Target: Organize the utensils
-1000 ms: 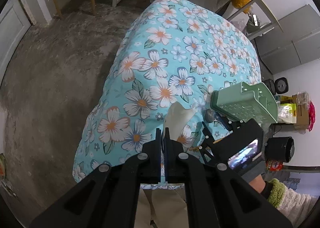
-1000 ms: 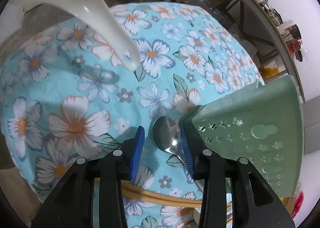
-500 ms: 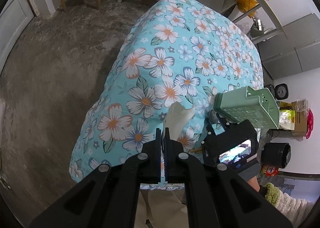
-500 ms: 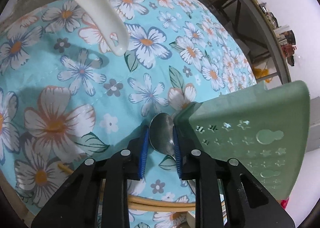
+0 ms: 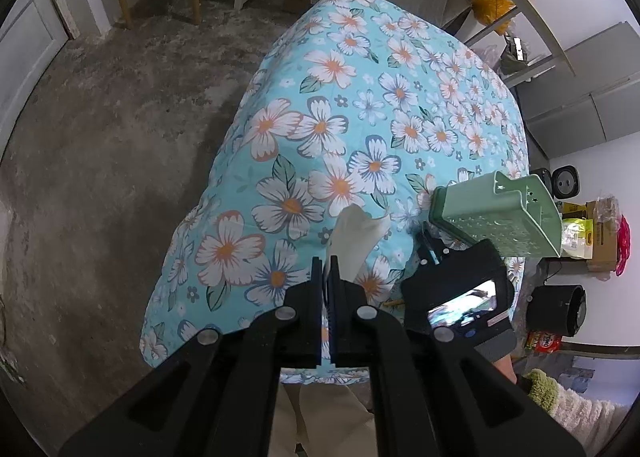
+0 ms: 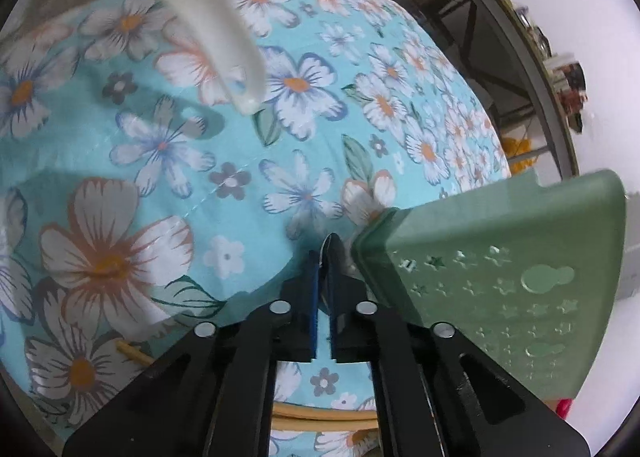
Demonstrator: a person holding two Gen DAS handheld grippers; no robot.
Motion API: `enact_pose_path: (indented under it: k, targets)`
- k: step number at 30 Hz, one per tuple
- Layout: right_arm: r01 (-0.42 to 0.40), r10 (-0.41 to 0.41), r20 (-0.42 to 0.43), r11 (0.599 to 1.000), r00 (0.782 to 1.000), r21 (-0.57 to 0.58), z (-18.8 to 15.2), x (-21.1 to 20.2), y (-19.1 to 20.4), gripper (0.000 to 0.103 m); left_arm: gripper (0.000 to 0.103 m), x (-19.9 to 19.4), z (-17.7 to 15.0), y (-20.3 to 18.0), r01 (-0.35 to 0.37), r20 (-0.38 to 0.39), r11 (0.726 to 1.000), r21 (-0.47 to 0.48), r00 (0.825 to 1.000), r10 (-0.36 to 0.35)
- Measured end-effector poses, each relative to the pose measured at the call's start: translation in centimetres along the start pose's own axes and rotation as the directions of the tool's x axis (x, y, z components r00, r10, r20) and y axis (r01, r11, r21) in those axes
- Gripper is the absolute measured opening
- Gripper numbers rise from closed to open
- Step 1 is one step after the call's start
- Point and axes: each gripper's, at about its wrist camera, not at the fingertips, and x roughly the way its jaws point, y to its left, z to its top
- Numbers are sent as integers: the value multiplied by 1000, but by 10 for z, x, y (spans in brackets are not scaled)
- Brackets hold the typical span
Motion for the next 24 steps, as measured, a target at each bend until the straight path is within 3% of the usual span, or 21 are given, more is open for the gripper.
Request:
enact_pose_path:
  k: [7, 13, 24]
  targets:
    - [-45, 43, 22, 996, 999, 76, 0, -23, -22, 0, 1, -14, 0, -12, 2, 23, 999, 41, 1000, -3]
    - [-87, 78, 54, 981, 995, 176, -2, -58, -52, 0, 1, -38, 4, -32, 23, 64, 991, 132, 997, -32]
    - [-80, 67, 48, 922, 997, 379, -22, -105, -108, 0, 1, -88, 27, -92, 137, 119, 942, 306, 976, -181]
